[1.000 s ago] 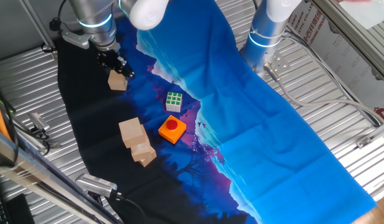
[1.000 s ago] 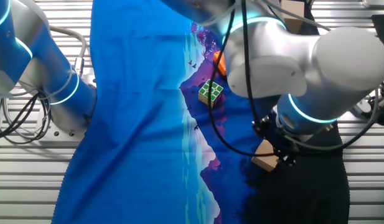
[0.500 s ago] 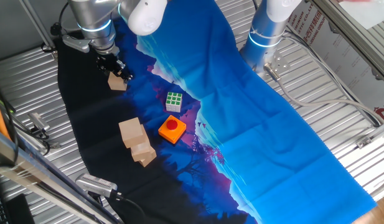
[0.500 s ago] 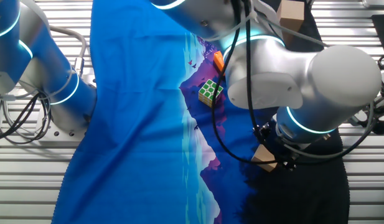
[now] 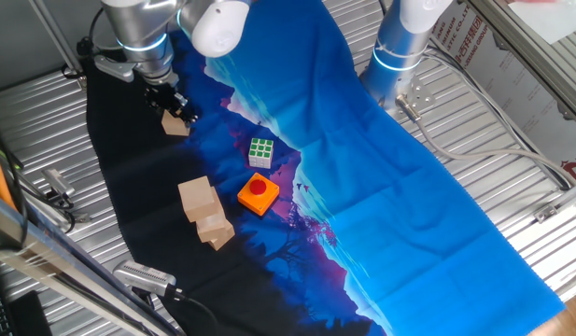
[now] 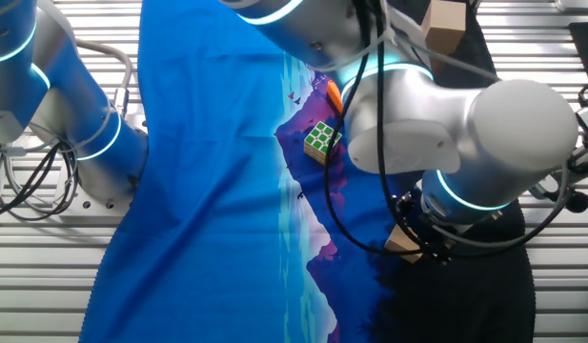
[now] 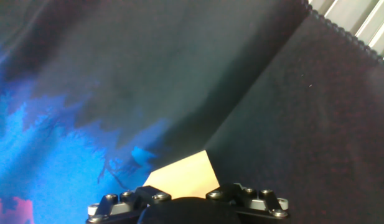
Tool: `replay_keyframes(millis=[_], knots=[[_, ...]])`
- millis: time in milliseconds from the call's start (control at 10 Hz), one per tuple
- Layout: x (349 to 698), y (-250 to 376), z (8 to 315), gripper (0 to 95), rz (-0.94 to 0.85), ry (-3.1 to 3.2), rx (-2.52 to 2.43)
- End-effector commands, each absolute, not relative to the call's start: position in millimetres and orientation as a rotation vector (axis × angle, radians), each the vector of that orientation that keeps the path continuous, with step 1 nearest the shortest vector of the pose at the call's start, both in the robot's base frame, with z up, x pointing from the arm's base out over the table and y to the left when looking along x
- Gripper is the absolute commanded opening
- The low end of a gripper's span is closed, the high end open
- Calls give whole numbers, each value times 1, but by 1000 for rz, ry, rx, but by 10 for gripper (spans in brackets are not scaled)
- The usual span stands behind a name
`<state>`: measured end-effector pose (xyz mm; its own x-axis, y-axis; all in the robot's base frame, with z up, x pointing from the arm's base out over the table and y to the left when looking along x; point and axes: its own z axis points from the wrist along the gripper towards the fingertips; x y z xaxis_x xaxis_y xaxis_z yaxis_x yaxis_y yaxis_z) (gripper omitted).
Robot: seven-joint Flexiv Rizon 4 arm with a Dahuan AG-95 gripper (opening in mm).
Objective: Stack the blocks in a vertical line of five
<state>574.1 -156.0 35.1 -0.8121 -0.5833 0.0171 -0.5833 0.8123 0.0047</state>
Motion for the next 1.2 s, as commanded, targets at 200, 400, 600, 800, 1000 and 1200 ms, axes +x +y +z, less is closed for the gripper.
replay_keyframes(millis=[200,400,600,800,1000,1200], knots=[[574,-156,36,0,6,-2975,916],[574,-156,37,0,0,-2976,909],[572,-154,45,0,-3,-2981,891],[570,-151,55,0,-3,-2990,856],[569,-146,72,0,3,-3008,786],[571,-136,97,0,-3,-3015,709]])
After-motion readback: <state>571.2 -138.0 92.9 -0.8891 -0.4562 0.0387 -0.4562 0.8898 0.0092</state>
